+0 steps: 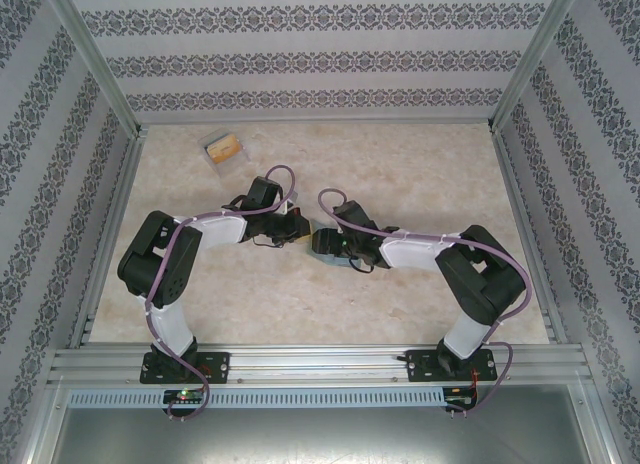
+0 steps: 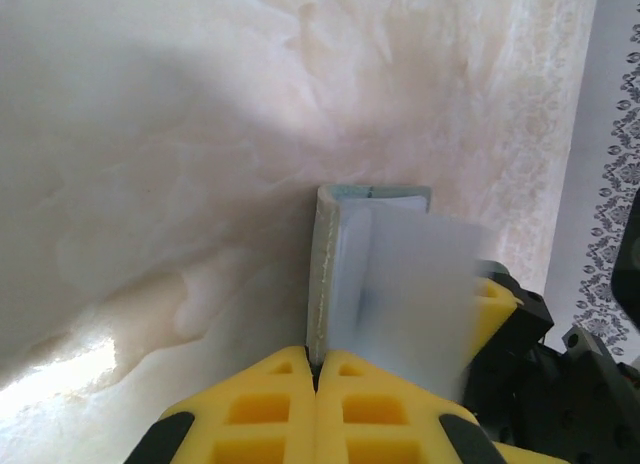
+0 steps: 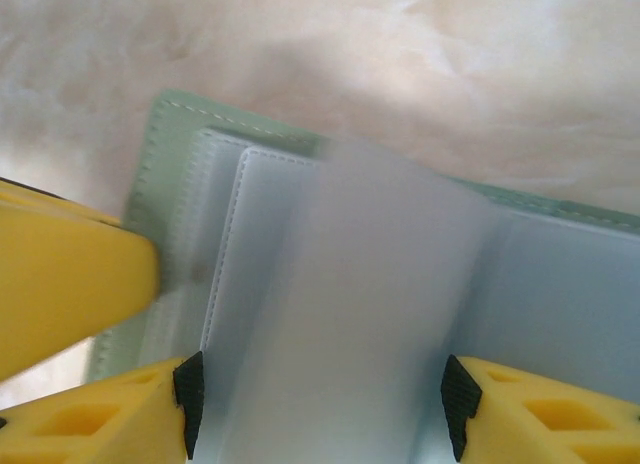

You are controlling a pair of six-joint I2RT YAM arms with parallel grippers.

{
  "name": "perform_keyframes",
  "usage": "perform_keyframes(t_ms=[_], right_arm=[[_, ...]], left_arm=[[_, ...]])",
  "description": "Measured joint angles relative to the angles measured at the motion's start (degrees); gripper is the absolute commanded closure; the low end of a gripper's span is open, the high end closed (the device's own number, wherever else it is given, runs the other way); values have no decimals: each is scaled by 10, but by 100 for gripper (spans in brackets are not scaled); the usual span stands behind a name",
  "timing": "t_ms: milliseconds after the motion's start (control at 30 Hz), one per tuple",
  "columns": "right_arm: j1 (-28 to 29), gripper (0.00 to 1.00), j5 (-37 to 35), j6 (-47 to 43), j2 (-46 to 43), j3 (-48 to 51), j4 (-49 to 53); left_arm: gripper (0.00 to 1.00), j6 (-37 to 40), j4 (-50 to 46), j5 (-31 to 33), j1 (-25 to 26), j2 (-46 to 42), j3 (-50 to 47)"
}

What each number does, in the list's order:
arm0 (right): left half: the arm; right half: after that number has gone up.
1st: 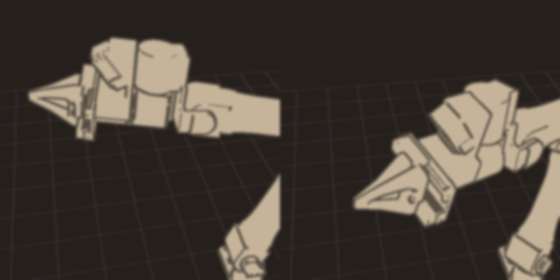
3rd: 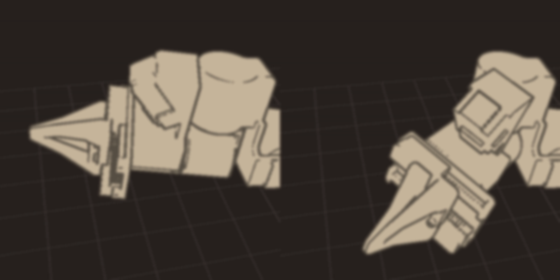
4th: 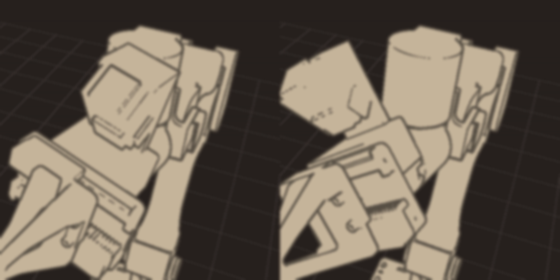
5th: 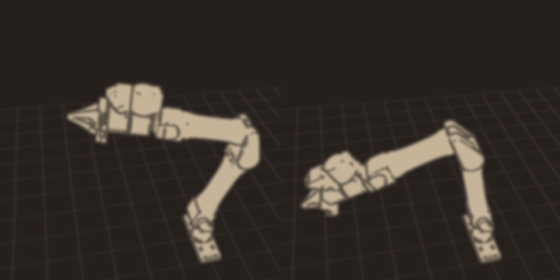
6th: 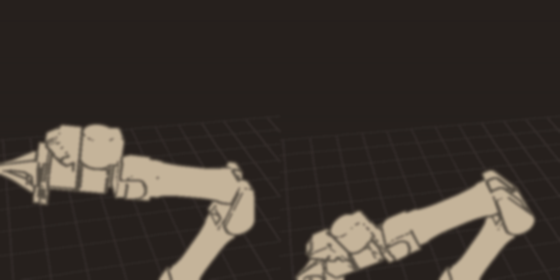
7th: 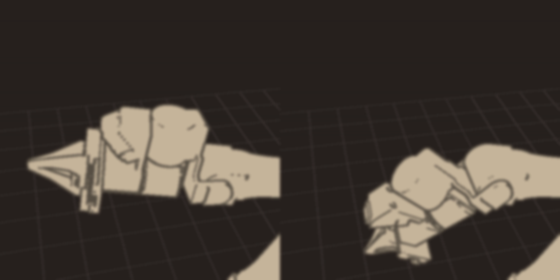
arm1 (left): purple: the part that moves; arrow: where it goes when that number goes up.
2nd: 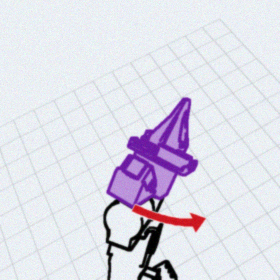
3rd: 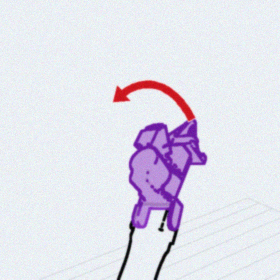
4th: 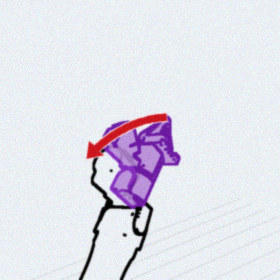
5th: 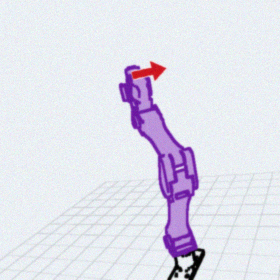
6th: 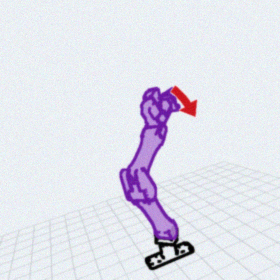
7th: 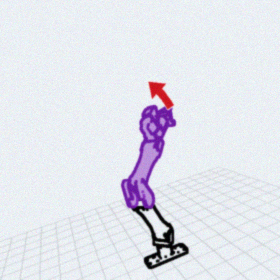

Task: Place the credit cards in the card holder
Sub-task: Flip over the card slot in the card holder.

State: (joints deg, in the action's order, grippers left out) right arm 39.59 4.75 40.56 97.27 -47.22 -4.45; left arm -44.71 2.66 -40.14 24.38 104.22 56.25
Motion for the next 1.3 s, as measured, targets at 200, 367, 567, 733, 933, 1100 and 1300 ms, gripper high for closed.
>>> perform_keyframes(t_ms=[200,367,567,733,933,1100,1300], right_arm=[[16,33,-69,-24,-19,2,40],[18,33,-132,-28,-47,7,81],[14,32,-191,-18,-87,28,111],[15,31,-195,-34,-127,41,115],[49,29,-141,-75,-137,40,51],[51,29,-74,-73,-60,11,21],[39,30,-33,-52,-26,9,4]], left_arm=[[100,-9,11,-8,0,0,-3],[100,-9,15,-13,0,0,-4],[100,-8,15,-14,0,0,-7],[100,-8,16,-15,0,0,-9],[100,-8,17,-15,0,0,-9],[100,-11,23,-18,0,0,-10],[91,-13,26,-19,0,1,-13]])
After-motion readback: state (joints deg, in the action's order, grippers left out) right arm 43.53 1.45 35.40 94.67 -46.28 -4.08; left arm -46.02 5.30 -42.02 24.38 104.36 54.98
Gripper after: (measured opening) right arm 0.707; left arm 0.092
